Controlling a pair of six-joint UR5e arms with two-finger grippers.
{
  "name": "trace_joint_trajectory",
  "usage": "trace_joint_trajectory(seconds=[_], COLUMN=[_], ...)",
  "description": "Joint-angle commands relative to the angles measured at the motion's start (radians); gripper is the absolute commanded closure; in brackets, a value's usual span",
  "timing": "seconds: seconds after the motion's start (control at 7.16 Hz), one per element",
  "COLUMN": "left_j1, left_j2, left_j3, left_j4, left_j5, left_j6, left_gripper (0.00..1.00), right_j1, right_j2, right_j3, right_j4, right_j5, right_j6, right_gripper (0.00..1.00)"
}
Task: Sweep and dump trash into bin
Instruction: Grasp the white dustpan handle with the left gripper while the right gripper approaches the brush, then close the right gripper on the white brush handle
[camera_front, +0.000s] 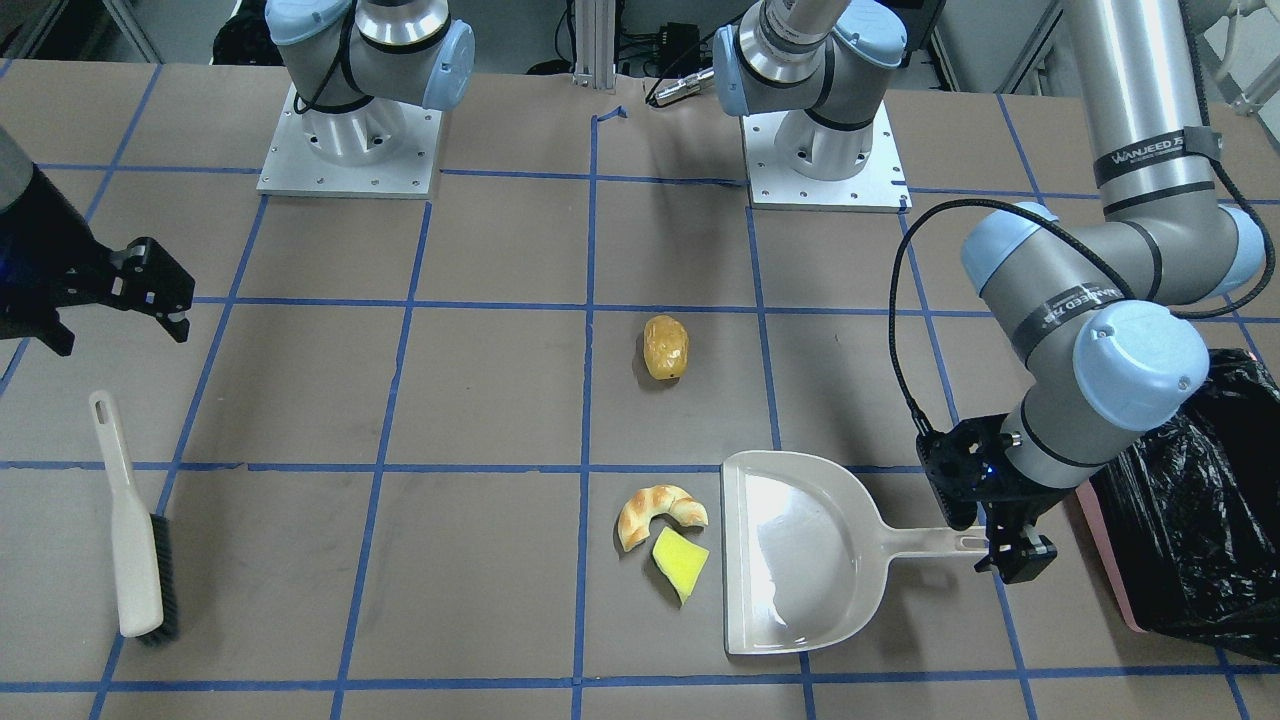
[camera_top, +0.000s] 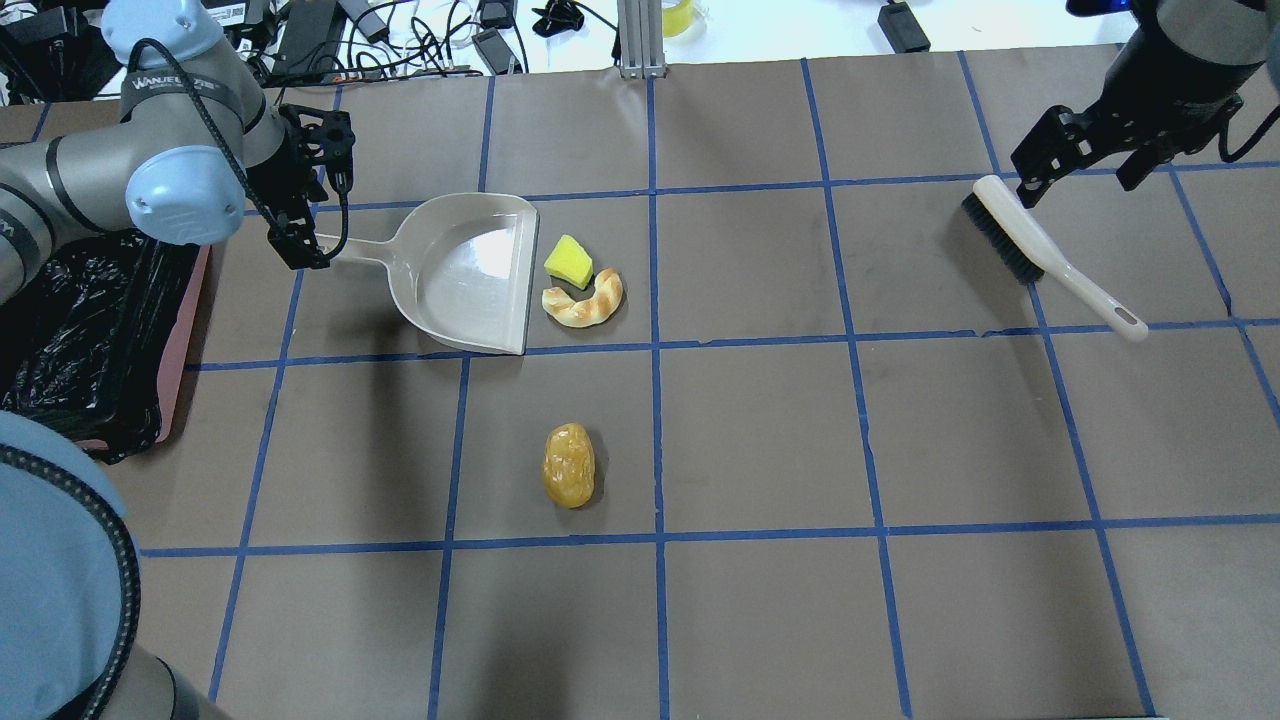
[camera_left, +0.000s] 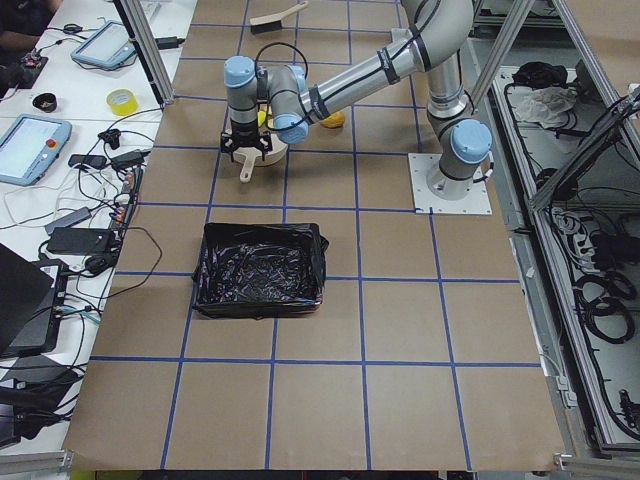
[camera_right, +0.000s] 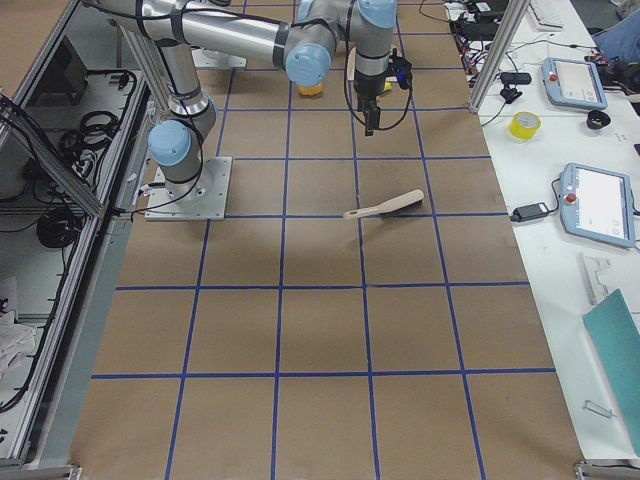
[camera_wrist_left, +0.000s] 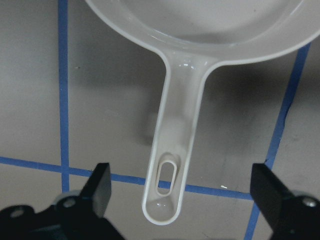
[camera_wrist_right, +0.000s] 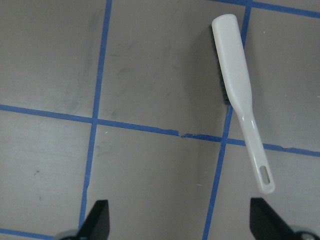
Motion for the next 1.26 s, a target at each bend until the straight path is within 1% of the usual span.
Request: trace_joint_trajectory(seconds=[0.0,0.14,0.28,0.42,0.56,0.7,0.84,0.98,1.12], left_j1=[0.006,0.006,0.008,0.006,0.006,0.006,0.006,0.006,0.006], left_j2=[-0.028,-0.050,-0.066,-0.072,-0.075,-0.083,-0.083,-0.078,-0.074], left_j3=[0.023,0.026,0.020,0.017,0.012,0.008,0.008,0.012,0.011], left_j4=[0.004,0.004,0.004,0.004,0.003,0.003,0.001,0.000,-0.003], left_j5=[-0.002,-0.008,-0.033,-0.034,-0.030,-0.027,-0.031,-0.028,-0.030], left_j6=[0.042,0.041,0.041,0.038,0.039,0.042,0.045,0.044,0.038], left_gripper=[0.02,0.02,0.02,0.02,0.02,0.06,0.18,0.18,0.18], right_j1=[-0.067,-0.078,-0.105,-0.125,-0.142,-0.157,-0.171,-0.182,-0.187], right_j2=[0.096,0.135,0.170,0.213,0.248,0.265,0.266,0.264,0.260], right_j3=[0.000,0.000,0.005,0.005,0.012,0.027,0.049,0.078,0.109], right_j4=[-0.079,-0.146,-0.157,-0.157,-0.165,-0.168,-0.171,-0.174,-0.174], right_j5=[-0.010,-0.018,-0.029,-0.042,-0.052,-0.053,-0.085,-0.111,-0.124], right_j6=[-0.091,-0.143,-0.188,-0.240,-0.330,-0.387,-0.418,-0.427,-0.428], right_gripper=[0.00,0.00,0.00,0.00,0.01,0.02,0.06,0.10,0.10])
